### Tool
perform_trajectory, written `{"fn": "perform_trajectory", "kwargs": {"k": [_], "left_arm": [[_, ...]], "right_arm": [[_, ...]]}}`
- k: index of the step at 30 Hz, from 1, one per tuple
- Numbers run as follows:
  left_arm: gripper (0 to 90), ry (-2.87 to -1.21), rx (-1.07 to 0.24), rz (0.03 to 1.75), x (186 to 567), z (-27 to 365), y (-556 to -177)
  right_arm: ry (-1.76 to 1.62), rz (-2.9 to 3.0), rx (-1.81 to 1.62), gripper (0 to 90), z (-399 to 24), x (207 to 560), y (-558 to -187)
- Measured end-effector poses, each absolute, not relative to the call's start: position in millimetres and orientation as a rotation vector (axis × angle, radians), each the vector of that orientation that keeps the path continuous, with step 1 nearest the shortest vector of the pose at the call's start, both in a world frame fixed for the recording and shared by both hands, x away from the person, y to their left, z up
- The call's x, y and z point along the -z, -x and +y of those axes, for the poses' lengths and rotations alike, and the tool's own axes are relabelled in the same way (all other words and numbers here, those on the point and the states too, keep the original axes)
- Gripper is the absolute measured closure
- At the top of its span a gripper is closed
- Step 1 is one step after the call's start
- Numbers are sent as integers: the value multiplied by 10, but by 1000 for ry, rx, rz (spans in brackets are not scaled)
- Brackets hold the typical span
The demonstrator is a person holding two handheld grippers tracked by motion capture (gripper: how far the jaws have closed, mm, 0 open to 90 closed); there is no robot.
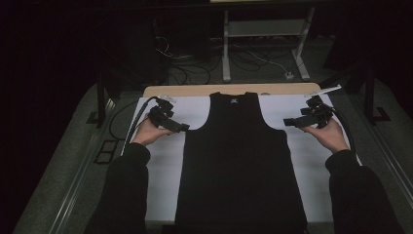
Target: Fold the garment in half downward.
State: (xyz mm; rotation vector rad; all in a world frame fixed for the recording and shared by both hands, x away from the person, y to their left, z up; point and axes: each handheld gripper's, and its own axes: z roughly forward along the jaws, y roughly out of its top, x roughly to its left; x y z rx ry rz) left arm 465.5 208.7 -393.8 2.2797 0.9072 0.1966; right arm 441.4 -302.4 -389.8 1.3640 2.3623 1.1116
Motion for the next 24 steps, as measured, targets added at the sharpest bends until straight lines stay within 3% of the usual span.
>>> {"fn": "perform_trajectory", "kwargs": {"k": [24], "left_arm": [[0, -2319, -111, 931, 4275, 1984, -4729]], "right_arm": [[-1469, 2395, -1048, 0, -3043, 4280, -4470]]}}
